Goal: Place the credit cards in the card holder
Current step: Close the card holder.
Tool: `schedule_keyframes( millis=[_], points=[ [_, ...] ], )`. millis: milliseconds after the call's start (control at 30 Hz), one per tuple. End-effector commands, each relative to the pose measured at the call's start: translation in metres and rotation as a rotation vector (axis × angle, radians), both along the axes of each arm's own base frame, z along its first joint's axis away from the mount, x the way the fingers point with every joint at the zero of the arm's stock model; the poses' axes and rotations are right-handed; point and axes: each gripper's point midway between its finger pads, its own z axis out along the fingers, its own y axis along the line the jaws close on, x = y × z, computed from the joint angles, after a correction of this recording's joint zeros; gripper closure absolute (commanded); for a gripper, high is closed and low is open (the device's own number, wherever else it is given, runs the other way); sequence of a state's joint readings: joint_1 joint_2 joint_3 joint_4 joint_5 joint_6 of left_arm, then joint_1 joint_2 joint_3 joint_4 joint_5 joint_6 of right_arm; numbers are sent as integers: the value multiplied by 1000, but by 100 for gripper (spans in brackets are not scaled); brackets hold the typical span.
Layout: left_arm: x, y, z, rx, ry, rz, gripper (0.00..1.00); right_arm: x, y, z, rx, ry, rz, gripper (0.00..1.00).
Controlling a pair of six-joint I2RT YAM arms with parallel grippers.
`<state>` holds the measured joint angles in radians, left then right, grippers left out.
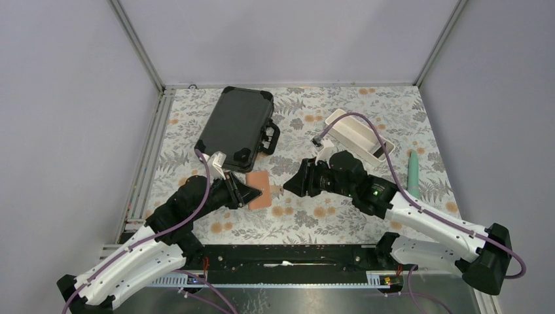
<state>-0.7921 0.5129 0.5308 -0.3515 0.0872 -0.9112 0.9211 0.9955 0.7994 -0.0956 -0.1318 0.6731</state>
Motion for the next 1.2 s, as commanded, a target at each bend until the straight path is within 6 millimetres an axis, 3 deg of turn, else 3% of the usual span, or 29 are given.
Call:
schedule_keyframes(
  millis=[0, 267, 1000, 1167],
  points=[
    [8, -2, 32, -71, -67, 29, 100, -2, 12, -2, 2, 3, 17, 55],
    [7, -2, 33, -74, -65, 22, 100, -1, 20, -23, -61, 9, 10, 59],
    [3, -8, 36, -79, -62, -18, 100, 4, 25, -32, -73, 0, 8, 82],
    [3, -8, 36, -79, -62, -19, 100, 5, 21, -38, -93, 5, -4, 80]
  ],
)
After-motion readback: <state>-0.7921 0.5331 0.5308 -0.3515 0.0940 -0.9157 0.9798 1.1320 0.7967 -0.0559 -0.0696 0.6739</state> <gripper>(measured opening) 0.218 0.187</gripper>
